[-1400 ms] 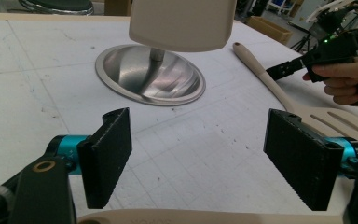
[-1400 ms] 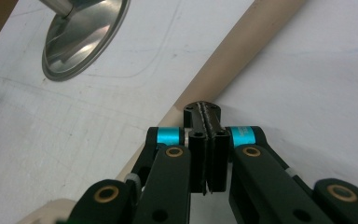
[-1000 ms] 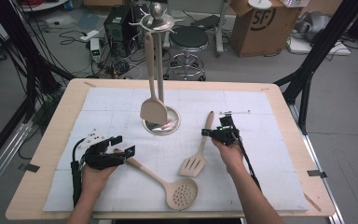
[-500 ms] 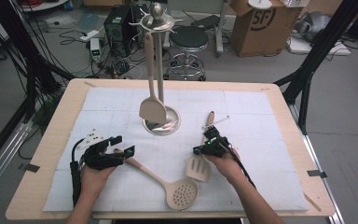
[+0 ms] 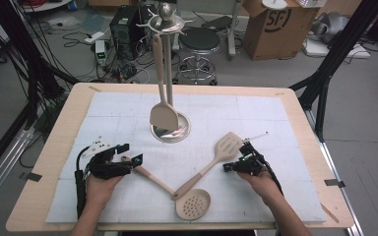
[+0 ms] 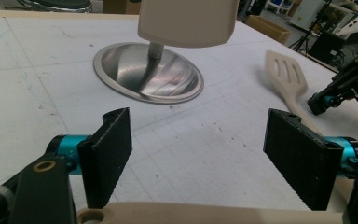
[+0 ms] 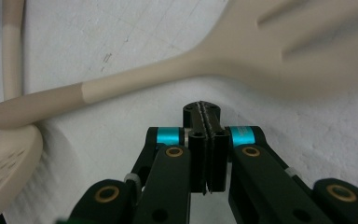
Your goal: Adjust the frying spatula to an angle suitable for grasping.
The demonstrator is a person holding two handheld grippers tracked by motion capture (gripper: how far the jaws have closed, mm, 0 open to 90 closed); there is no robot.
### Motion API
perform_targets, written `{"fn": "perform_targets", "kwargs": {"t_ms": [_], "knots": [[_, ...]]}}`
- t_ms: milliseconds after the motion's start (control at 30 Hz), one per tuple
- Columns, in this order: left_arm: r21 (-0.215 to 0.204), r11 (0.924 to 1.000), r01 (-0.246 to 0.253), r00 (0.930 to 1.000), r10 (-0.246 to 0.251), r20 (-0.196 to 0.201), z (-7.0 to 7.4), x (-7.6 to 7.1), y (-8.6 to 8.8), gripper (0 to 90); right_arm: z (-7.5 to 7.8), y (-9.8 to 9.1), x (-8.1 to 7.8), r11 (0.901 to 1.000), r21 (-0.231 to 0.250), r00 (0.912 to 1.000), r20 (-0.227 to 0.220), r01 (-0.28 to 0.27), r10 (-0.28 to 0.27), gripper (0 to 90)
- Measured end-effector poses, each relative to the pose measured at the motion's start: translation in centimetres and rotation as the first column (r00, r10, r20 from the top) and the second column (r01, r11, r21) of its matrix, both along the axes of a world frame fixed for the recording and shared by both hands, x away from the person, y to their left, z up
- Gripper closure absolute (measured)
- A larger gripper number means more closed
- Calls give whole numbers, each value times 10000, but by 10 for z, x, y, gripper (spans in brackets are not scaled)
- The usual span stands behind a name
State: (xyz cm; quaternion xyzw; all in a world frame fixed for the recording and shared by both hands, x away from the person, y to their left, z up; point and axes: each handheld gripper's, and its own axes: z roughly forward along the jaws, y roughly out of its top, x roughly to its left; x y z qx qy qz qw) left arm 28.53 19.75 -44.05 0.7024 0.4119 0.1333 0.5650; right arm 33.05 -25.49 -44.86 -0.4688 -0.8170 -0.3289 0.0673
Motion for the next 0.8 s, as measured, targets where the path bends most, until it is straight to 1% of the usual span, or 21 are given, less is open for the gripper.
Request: {"fn": "perform_targets", "kwargs": {"t_ms": [67,133,233,267,333,400,433,500,567,733,767,800], "knots": [[37,10000,-20,10000,20,-13,0,0,0,242,1,2,0,10000,-68,10000,8,-73,73,897],[43,10000,-58,10000,58,-14,0,0,1,241,1,5,-1,9997,-6,9997,-9,-237,237,897],[26,10000,-62,10000,62,-13,-1,0,1,241,2,16,-5,9956,337,9961,-84,-875,878,896],[32,10000,-60,10000,60,-18,-1,0,1,242,2,21,-6,9929,455,9938,-115,-1096,1103,897],[19,10000,-33,10000,33,-21,-1,0,0,241,0,33,-8,9843,608,9856,-239,-1658,1675,896],[9,10000,-60,10000,60,-3,0,0,0,241,-2,47,-9,9748,578,9757,-272,-2156,2174,896],[3,10000,-53,10000,53,-2,0,0,1,242,-2,54,-9,9723,503,9725,-350,-2283,2302,893],[-40,10000,-79,10000,79,17,0,0,1,242,-1,59,-7,9728,440,9731,-271,-2274,2287,893],[-52,9999,-95,10000,95,15,0,0,2,241,-1,63,-3,9735,475,9737,-324,-2238,2255,893],[-13,10000,-72,10000,72,42,1,0,2,241,-1,75,3,9790,442,9795,-228,-1992,2004,894],[-23,10000,-84,10000,84,33,1,0,2,241,-2,77,5,9796,452,9805,-78,-1959,1964,894],[-45,9999,-94,10000,94,23,1,0,2,242,-2,79,7,9827,457,9838,60,-1793,1793,894]]}}
